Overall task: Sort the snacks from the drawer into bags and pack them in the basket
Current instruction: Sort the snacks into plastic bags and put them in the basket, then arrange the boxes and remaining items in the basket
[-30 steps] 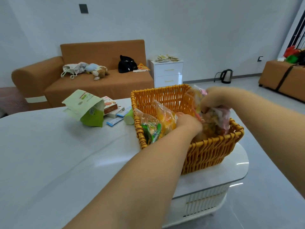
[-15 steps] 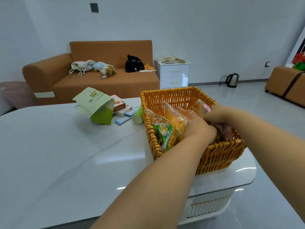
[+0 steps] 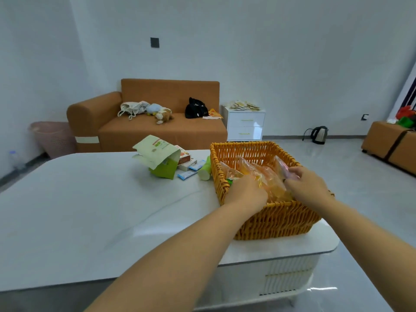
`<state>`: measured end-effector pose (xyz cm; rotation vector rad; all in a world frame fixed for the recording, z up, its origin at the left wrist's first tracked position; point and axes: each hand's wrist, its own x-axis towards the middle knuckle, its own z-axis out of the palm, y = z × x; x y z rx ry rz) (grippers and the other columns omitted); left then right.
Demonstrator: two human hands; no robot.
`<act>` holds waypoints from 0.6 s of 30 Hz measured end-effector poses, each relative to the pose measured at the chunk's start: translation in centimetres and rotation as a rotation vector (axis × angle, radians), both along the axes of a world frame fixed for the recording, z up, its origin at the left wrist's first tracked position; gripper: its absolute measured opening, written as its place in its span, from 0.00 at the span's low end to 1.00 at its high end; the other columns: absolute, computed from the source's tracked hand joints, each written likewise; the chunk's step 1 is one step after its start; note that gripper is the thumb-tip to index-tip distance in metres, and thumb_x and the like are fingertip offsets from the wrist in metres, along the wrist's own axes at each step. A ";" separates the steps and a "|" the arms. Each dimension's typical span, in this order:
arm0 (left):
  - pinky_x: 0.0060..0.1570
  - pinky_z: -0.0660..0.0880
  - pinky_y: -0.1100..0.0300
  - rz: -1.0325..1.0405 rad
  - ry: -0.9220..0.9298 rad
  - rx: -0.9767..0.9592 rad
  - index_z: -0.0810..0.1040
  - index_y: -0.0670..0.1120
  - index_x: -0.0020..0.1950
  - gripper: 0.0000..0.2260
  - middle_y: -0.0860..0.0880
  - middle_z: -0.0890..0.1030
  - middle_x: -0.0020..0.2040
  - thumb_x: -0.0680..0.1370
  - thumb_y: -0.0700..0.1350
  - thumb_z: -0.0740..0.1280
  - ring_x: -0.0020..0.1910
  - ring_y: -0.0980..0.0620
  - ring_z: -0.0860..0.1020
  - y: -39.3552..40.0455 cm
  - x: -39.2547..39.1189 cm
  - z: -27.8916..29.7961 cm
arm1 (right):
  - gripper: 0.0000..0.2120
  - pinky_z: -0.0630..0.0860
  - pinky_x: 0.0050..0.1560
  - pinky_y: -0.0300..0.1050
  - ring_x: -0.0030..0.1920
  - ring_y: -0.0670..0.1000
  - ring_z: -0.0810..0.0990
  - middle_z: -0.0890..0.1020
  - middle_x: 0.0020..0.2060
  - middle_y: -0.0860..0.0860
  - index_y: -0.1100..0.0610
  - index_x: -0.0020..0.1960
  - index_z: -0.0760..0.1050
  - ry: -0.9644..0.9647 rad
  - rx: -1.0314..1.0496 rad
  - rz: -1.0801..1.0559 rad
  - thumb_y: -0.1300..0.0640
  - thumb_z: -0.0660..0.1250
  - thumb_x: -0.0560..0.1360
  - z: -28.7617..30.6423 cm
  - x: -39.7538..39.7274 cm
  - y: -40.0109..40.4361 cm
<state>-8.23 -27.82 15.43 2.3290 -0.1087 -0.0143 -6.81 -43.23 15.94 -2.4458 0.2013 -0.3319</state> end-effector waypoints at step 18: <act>0.55 0.77 0.51 0.101 -0.006 0.417 0.76 0.45 0.58 0.11 0.45 0.78 0.56 0.77 0.43 0.62 0.54 0.46 0.77 16.4 -16.9 1.4 | 0.23 0.68 0.67 0.45 0.69 0.52 0.68 0.69 0.70 0.52 0.54 0.72 0.67 0.138 -0.202 0.496 0.55 0.65 0.78 -0.2 -15.6 14.4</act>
